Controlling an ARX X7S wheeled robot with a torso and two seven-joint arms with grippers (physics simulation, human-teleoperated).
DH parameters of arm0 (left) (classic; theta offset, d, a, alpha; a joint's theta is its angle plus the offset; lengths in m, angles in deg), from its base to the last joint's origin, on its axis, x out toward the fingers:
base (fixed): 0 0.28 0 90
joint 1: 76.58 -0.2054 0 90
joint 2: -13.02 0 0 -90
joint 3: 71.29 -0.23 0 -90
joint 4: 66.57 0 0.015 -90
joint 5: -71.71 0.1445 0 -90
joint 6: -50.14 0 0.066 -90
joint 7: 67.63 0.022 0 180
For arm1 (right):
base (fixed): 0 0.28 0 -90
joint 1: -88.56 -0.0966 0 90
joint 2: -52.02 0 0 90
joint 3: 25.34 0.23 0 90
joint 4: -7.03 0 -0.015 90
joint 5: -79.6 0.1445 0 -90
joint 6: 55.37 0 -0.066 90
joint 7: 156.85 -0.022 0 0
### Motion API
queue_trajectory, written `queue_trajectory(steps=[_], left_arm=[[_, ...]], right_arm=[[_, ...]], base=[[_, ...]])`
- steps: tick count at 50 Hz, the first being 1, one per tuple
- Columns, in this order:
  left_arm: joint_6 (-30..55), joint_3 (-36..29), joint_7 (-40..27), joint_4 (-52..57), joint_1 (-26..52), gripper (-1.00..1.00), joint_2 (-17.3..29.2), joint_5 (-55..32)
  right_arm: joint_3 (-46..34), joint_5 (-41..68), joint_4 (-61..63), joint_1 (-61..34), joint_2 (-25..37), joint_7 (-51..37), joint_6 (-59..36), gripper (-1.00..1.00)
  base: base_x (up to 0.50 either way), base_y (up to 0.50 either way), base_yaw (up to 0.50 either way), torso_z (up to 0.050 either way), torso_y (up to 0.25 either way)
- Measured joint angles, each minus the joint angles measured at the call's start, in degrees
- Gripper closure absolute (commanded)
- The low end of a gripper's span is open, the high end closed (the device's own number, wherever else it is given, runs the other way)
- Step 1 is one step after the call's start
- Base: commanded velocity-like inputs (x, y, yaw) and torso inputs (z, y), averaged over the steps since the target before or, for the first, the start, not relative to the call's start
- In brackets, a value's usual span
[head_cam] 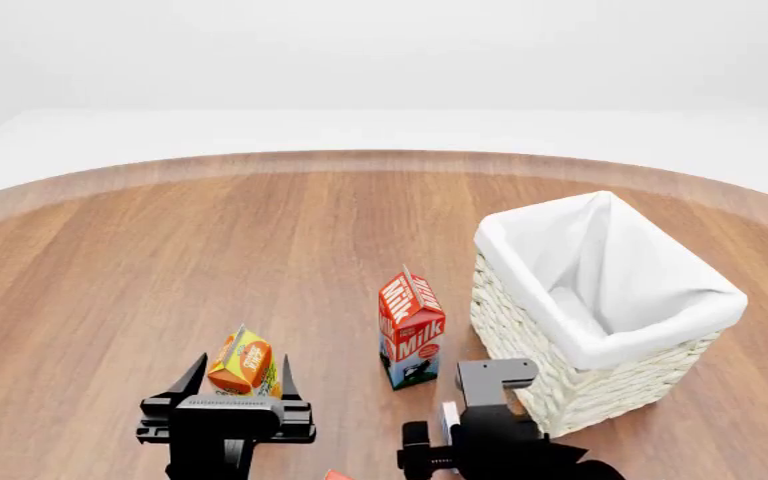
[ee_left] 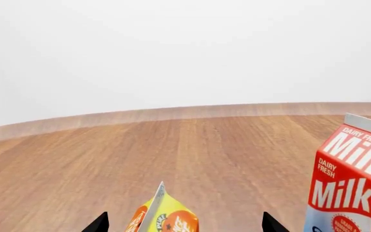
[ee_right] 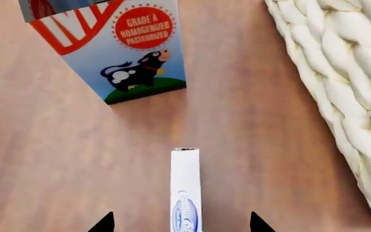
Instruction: Pick up the cream cheese box and the butter, and put them in the basket.
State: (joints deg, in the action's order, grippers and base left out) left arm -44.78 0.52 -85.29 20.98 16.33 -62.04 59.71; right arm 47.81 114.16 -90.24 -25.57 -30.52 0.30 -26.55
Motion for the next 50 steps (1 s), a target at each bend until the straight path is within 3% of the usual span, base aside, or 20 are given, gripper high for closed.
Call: queue_trajectory(steps=[27,50], left_arm=[[-0.1,-0.5,-0.4,0.0,0.1,-1.0,0.4,-0.4],[-0.3,-0.9,-0.8,-0.1,0.2,-1.0,0.6,-0.6]], right_arm=[[-0.4,1.5,1.8,0.5,0.8,-2.1,-0.1,1.0],[1.5,5.6,13.1,1.4,1.8,-6.8,-4.9,1.0]], base=[[0.0,0.0,0.0,0.0,0.0],[0.0,0.0,0.0,0.0,0.0]])
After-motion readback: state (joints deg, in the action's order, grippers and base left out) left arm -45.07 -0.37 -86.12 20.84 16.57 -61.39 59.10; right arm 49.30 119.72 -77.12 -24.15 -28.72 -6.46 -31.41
